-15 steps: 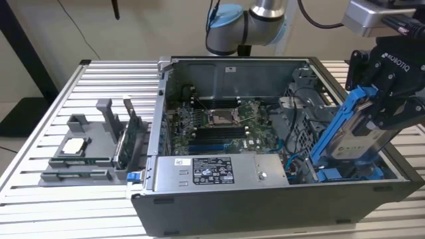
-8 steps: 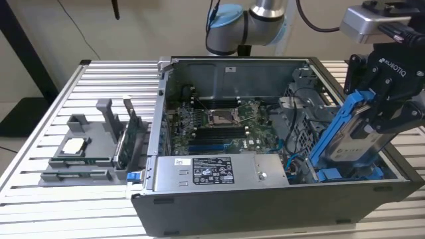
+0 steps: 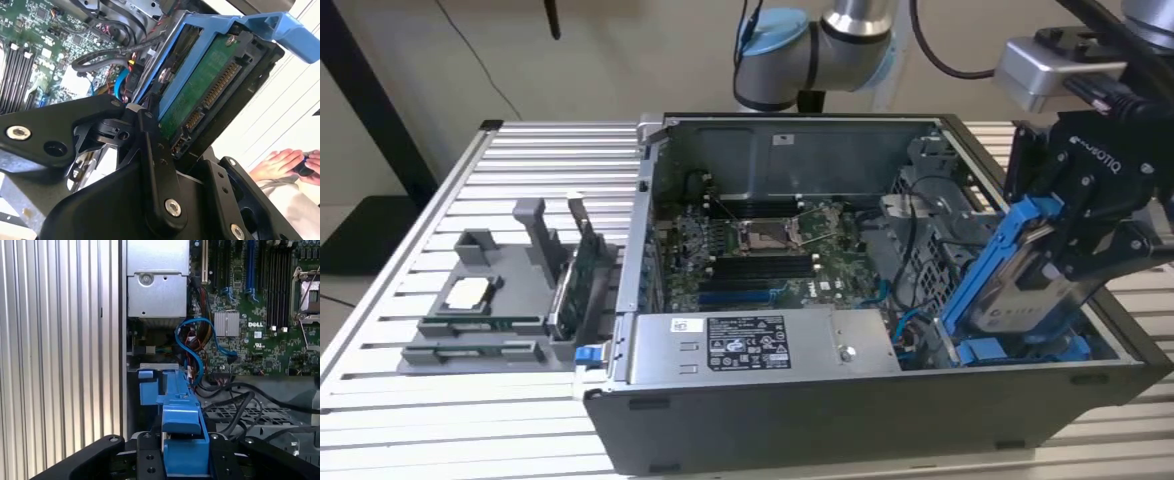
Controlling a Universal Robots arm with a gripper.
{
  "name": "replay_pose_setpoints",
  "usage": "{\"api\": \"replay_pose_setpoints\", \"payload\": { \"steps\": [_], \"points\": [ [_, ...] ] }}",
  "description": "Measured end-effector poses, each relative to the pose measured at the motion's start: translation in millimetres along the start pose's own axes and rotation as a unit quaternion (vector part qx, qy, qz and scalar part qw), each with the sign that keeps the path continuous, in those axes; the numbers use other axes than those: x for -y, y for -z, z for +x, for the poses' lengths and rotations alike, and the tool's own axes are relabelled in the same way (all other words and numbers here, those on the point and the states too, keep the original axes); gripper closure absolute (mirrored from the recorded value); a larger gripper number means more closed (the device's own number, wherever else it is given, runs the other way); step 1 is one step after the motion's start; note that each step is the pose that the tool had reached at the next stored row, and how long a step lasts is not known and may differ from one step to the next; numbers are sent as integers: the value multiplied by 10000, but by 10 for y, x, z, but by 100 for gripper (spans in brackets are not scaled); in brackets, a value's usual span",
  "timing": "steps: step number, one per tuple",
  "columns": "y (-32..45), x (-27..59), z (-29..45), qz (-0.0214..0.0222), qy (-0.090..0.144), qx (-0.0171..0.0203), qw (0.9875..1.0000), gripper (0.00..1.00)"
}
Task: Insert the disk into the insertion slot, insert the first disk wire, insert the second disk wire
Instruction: 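Insert the disk into the insertion slot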
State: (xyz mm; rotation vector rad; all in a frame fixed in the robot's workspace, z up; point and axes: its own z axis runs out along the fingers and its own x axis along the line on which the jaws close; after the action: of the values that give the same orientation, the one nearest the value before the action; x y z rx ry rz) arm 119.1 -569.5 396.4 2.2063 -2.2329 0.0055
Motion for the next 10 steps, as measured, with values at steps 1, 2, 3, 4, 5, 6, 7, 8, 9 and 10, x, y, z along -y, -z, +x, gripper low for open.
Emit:
{"api": "replay_pose_setpoints", "payload": {
  "steps": [1,2,3,4,5,6,7,8,9,10],
  "points": [
    [-16,0,0,0,0,0,10000,67],
    [-35,0,0,0,0,1,10000,67],
    [-53,0,0,0,0,2,10000,67],
    [-70,0,0,0,0,3,10000,67],
    [-86,0,0,0,0,3,10000,67],
    [-101,0,0,0,0,4,10000,67],
    [-114,0,-1,0,0,3,10000,67],
    [-127,0,-1,0,0,4,10000,67],
    [-141,0,-1,0,0,4,10000,67],
    [-158,0,-1,0,0,4,10000,67]
  ]
}}
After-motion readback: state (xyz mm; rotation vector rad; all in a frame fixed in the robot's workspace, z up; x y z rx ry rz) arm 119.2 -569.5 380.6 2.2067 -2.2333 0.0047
